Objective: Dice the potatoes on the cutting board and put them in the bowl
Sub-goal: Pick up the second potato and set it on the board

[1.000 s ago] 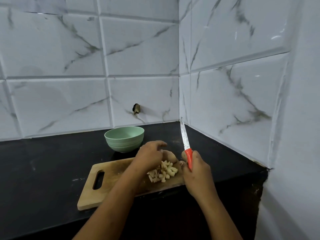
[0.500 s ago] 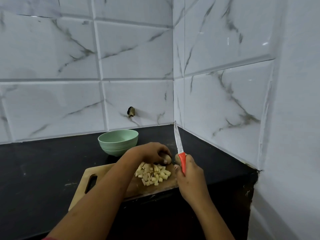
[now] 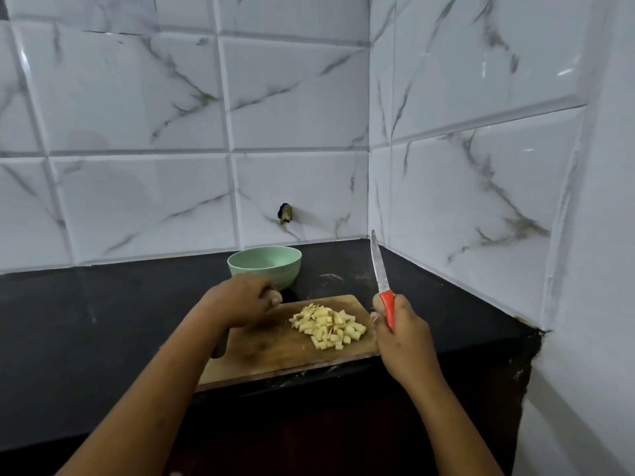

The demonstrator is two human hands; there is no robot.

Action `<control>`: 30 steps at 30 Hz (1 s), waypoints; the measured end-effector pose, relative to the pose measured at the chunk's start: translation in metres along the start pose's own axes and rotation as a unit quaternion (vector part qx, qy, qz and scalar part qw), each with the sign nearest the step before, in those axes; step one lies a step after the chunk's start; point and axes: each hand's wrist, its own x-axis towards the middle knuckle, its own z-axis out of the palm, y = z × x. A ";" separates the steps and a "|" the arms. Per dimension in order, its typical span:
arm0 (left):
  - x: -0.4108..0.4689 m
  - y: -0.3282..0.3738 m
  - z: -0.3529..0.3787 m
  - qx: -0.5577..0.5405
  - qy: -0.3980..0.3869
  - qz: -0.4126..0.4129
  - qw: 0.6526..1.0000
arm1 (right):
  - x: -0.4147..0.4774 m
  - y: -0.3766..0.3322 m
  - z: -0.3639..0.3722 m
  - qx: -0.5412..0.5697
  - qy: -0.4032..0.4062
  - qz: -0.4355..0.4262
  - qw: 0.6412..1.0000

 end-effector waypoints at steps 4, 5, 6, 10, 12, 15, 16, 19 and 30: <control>-0.002 0.009 0.016 0.038 -0.025 -0.028 0.999 | 0.000 -0.006 -0.002 0.060 -0.005 0.040 0.997; -0.001 0.015 0.020 0.041 0.008 -0.024 0.999 | 0.001 -0.008 -0.002 0.072 0.002 0.043 0.996; -0.001 0.024 0.023 0.022 0.050 -0.015 0.998 | 0.002 -0.010 -0.001 0.084 0.010 0.045 0.995; -0.010 0.077 0.038 -0.232 0.114 -0.009 0.966 | 0.010 -0.019 0.010 0.100 0.022 0.081 0.991; -0.009 0.094 0.052 -0.254 0.099 -0.030 0.962 | 0.014 -0.022 0.013 0.090 0.021 0.090 0.992; 0.000 0.104 0.067 -0.160 0.038 -0.119 0.979 | 0.017 -0.026 0.009 0.080 -0.003 0.094 0.992; 0.004 0.106 0.068 -0.143 0.031 -0.140 0.979 | 0.019 -0.027 0.007 0.080 -0.018 0.097 0.992; 0.014 0.114 0.069 -0.138 0.036 -0.165 0.976 | 0.023 -0.032 0.009 0.104 -0.039 0.112 0.987; 0.034 0.127 0.069 -0.292 0.082 -0.169 0.938 | 0.047 -0.036 0.034 0.263 -0.049 0.239 0.934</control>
